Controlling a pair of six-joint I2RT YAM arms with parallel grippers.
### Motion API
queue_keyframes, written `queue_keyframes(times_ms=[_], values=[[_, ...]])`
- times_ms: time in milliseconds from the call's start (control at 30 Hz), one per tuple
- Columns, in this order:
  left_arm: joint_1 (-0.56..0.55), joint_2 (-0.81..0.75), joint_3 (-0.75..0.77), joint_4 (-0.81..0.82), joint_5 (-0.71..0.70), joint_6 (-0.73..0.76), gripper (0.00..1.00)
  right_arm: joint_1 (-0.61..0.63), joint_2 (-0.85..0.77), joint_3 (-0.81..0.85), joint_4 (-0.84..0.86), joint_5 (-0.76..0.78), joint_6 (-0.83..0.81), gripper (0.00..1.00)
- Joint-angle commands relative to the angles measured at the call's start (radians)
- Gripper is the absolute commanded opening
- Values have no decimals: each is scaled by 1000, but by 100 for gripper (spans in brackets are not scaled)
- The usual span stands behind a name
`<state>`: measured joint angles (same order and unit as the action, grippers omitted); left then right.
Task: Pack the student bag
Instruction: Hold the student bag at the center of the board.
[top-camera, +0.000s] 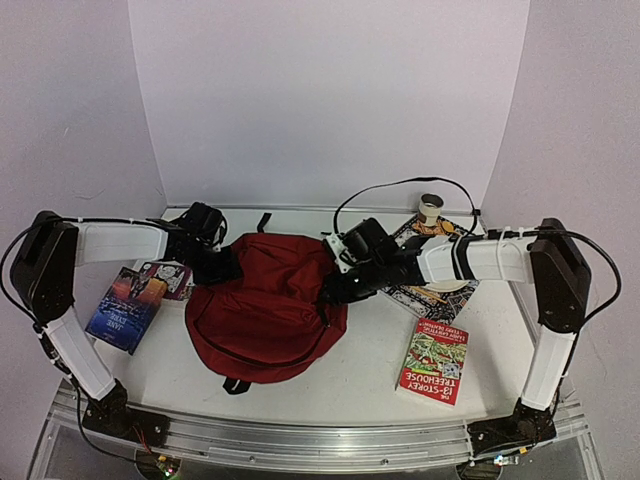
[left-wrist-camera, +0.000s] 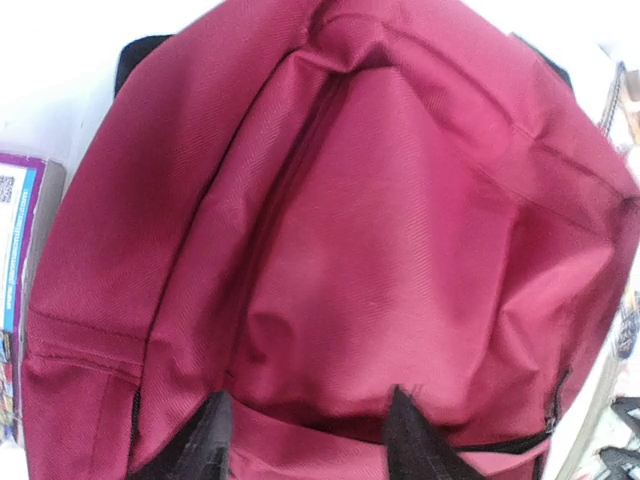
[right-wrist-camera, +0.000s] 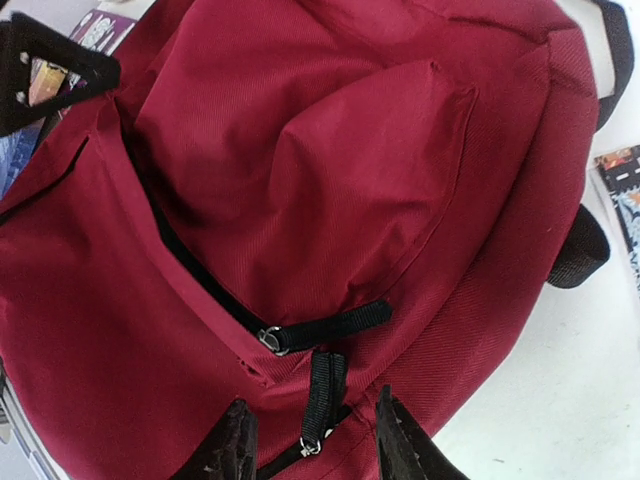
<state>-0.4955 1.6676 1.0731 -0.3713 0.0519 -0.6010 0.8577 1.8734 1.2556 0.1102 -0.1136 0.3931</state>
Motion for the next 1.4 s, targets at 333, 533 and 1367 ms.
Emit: queue_keyframes(times_ms=[333,533,1367], values=[[-210,-170,-65,19,86,-163,61,-25,25,-28,-38,-27,6,45],[-281,-100,-51,38,82,-175,61,-58,7,-39,-41,31,60,55],[-331,32,-83,114,73,-143,57,-73,170,21,67,-45,170,66]])
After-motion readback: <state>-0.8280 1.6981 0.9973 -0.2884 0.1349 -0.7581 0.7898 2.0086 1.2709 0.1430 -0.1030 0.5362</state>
